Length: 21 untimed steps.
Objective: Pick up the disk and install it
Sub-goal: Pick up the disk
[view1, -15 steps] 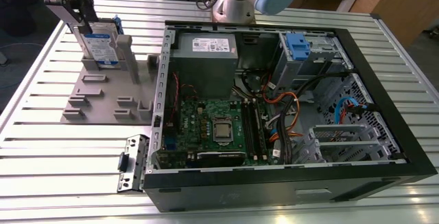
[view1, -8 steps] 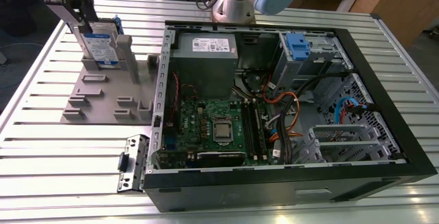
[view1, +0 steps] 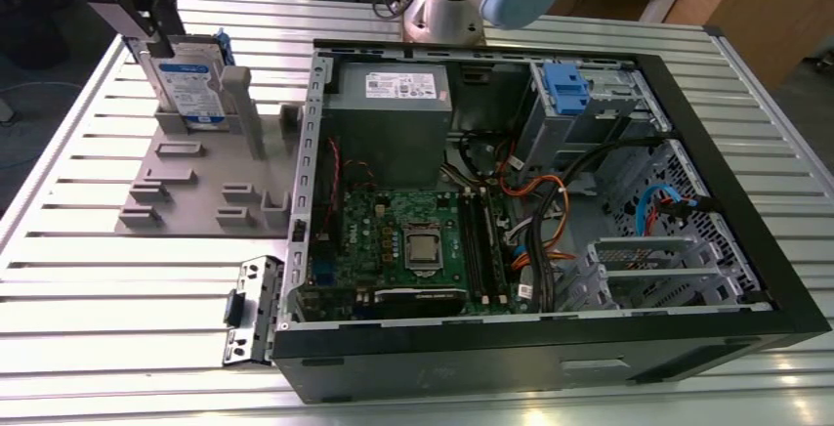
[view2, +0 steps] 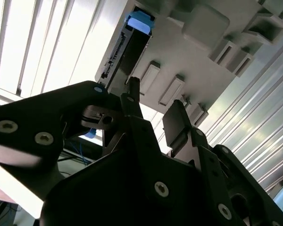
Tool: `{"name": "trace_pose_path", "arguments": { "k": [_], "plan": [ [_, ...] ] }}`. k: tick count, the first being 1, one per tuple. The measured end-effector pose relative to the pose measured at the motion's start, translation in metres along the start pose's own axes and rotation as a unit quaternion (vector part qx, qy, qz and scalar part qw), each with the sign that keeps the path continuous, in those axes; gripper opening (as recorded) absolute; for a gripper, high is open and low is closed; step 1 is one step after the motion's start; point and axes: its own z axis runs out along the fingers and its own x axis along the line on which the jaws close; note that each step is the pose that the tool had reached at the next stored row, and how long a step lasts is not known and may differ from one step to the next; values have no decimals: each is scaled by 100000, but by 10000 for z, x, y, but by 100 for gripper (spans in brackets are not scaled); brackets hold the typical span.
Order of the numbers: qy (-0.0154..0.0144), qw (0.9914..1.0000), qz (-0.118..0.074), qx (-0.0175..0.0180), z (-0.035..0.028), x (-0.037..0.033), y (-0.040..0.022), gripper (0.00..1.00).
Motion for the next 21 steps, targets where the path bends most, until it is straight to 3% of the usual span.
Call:
{"name": "trace_pose_path", "arguments": {
  "k": [13, 17, 21],
  "plan": [
    [-10, 100000, 18, -3, 43, -228, 185, 47],
    [-43, 100000, 15, 9, 104, -307, 192, 47],
    [-40, 100000, 18, -2, 177, -330, 203, 47]
  ]
}}
